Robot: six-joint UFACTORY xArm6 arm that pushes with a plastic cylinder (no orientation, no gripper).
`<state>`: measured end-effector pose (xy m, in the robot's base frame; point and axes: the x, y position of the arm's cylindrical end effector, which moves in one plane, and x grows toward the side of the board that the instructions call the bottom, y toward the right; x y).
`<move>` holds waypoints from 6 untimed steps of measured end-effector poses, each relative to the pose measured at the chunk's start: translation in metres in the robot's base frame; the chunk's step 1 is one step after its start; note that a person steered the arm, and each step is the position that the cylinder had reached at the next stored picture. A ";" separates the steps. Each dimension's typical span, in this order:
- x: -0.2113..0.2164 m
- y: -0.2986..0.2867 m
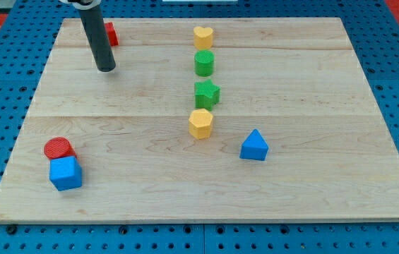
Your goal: Slide the green circle to the top right of the board
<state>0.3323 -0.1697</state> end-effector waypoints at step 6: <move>-0.009 0.256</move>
